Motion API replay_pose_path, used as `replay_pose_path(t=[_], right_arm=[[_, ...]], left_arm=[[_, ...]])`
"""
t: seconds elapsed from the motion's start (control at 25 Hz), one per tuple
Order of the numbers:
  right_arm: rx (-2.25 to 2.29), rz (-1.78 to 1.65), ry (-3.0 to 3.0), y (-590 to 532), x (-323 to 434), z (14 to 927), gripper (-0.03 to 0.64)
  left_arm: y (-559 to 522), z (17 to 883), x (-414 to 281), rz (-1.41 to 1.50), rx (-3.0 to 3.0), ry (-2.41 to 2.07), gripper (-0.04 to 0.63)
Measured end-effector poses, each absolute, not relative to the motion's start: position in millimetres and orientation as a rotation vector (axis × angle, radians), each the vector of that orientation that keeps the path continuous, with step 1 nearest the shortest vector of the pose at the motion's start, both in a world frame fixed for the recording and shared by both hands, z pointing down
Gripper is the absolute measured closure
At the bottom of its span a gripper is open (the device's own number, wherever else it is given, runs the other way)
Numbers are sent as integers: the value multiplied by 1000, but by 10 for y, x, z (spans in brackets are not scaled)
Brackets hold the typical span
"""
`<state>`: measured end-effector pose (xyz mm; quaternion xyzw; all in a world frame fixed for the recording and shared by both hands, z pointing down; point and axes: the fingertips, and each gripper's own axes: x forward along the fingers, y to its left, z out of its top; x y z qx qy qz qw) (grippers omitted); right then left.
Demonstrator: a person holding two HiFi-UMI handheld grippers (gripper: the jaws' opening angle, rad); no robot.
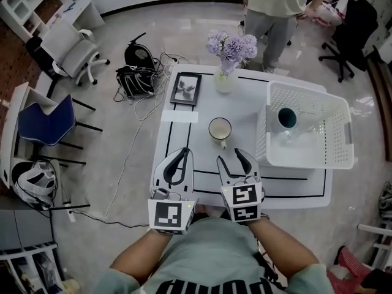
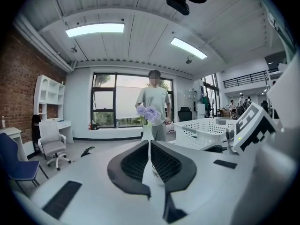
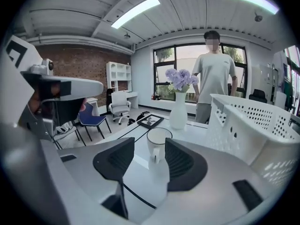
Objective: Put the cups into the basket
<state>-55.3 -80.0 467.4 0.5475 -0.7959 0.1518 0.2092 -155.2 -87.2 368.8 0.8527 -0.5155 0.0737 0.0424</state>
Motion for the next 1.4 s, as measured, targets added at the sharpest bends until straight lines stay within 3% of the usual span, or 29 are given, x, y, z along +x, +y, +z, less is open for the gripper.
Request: replay_pose_path(t=[0.84, 1.4], right_arm=[[1559, 546, -2032, -1273, -551, 5668, 419], [1577, 492, -1996, -1357, -549, 5722, 538]], left_arm=[[-1204, 4423, -1796, 375, 2516, -1565, 592], [-1200, 4520, -1876, 381, 2501, -1549, 592]])
